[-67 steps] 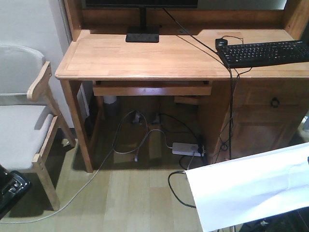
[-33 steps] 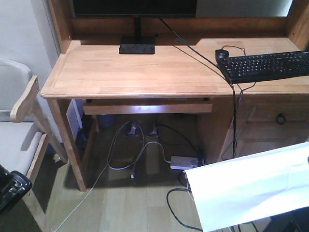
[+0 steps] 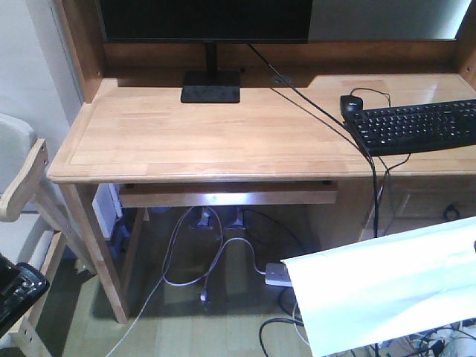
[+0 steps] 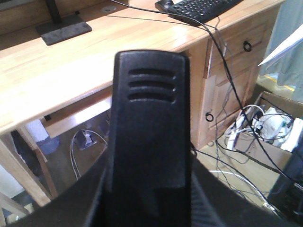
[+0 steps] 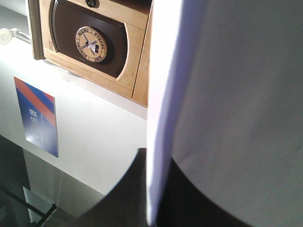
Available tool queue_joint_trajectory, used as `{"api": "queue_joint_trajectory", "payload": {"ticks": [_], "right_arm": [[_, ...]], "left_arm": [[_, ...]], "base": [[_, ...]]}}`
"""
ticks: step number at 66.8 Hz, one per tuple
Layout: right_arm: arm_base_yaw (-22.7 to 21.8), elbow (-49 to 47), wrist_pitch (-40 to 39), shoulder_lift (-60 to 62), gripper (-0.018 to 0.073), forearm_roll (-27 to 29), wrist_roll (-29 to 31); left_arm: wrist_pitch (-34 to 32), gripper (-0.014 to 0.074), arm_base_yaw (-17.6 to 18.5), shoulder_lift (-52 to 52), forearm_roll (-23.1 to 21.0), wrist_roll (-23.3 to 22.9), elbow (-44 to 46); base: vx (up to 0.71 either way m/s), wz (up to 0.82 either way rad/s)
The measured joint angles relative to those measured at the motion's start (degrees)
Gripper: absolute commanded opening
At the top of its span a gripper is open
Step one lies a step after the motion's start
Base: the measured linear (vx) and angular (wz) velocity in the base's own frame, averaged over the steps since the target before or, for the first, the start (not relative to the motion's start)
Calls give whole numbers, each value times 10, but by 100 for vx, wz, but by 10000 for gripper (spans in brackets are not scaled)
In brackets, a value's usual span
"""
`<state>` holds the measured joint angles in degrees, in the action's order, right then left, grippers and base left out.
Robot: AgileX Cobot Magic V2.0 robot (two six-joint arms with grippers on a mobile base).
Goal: Grab stapler and paper to desk for stapling
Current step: 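Approach the desk surface in front of the monitor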
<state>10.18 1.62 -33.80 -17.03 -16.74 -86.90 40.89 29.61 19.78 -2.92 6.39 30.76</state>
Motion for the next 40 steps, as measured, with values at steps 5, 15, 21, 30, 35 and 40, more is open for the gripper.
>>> {"api": "queue_joint_trajectory", "payload": {"ticks": [5, 15, 21, 30, 35, 40], "right_arm": [[0, 0, 0, 0, -5, 0, 0], [0, 0, 0, 0, -5, 0, 0], [0, 0, 0, 0, -5, 0, 0], [0, 0, 0, 0, -5, 0, 0], [0, 0, 0, 0, -5, 0, 0], [0, 0, 0, 0, -5, 0, 0]], "left_arm": [[0, -7, 0, 0, 0, 0, 0], [0, -7, 0, 0, 0, 0, 0], [0, -7, 0, 0, 0, 0, 0], [0, -7, 0, 0, 0, 0, 0], [0, -7, 0, 0, 0, 0, 0], [0, -7, 0, 0, 0, 0, 0]], "base": [[19, 0], [17, -1], [16, -1], [14, -2], [13, -2], [12, -2]]}}
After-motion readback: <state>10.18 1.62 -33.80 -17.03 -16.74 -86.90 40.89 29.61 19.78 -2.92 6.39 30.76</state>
